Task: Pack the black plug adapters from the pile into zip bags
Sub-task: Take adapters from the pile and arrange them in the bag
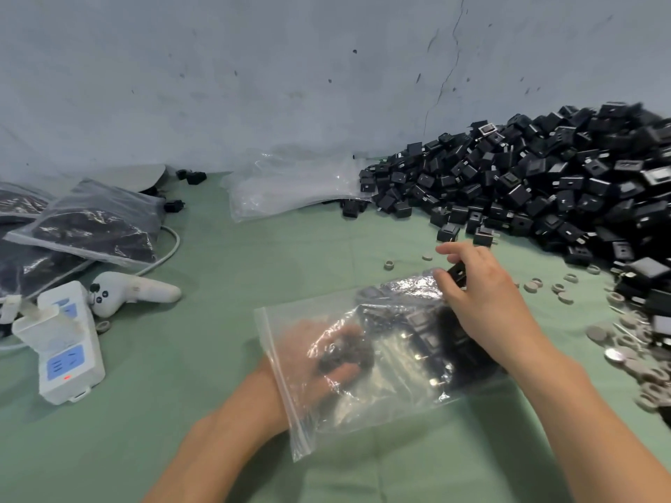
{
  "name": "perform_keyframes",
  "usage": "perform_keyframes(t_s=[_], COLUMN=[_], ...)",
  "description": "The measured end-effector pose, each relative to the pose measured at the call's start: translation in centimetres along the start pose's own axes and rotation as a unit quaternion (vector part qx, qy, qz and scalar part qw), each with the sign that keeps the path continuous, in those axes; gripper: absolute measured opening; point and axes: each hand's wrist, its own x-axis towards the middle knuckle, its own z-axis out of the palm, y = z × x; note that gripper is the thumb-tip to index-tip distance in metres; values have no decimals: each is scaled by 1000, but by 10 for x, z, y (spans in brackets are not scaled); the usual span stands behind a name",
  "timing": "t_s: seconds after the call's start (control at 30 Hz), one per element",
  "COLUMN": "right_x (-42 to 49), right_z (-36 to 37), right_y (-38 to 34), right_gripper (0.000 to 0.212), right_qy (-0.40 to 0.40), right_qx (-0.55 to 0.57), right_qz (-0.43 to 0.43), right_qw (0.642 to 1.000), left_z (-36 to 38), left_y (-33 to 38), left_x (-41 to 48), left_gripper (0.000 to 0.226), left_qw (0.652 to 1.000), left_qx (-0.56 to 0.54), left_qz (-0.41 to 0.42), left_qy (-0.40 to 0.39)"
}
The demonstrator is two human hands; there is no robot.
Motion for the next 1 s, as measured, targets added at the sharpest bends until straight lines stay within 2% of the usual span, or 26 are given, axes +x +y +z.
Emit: perform_keyframes(t_s=[0.1,0.23,0.3,0.37,0.47,0.53,0.6,0.7,0.77,0.93,1.0], right_x=[1,-1,-1,0,1,2,3,4,4,2,2], right_z=[-1,-3,-4,-4,-5,-5,-5,-6,-7,-8,-9], right_y=[1,1,1,1,1,3,5,6,7,8,9], right_gripper=[33,31,30,31,31,28,24,19,17,17,19], right_qy=[-7,-8,-8,-9,-8,-4,5,14,13,7,0], right_qx=[-5,-10,-12,-14,-18,-15,-7,8,22,43,46], right_qz=[-3,0,-1,0,-1,2,5,14,19,29,31], right_qw=[1000,1000,1000,1000,1000,1000,1000,1000,999,999,998], left_z=[3,5,4,1,3,4,6,9,12,19,19], left_y=[2,6,3,6,14,22,30,31,27,22,23], left_x=[1,1,-2,-3,2,9,11,13,16,22,24], left_gripper=[44,60,56,42,48,46,31,38,43,42,45], left_qw=[994,998,997,990,993,998,998,996,997,997,997], left_qx=[-104,-53,-74,-140,-110,-33,-12,8,13,-16,-26], left_qz=[-16,14,12,-17,17,11,49,88,79,24,14], left_qy=[9,27,32,-20,-50,-50,-31,3,6,-65,-70])
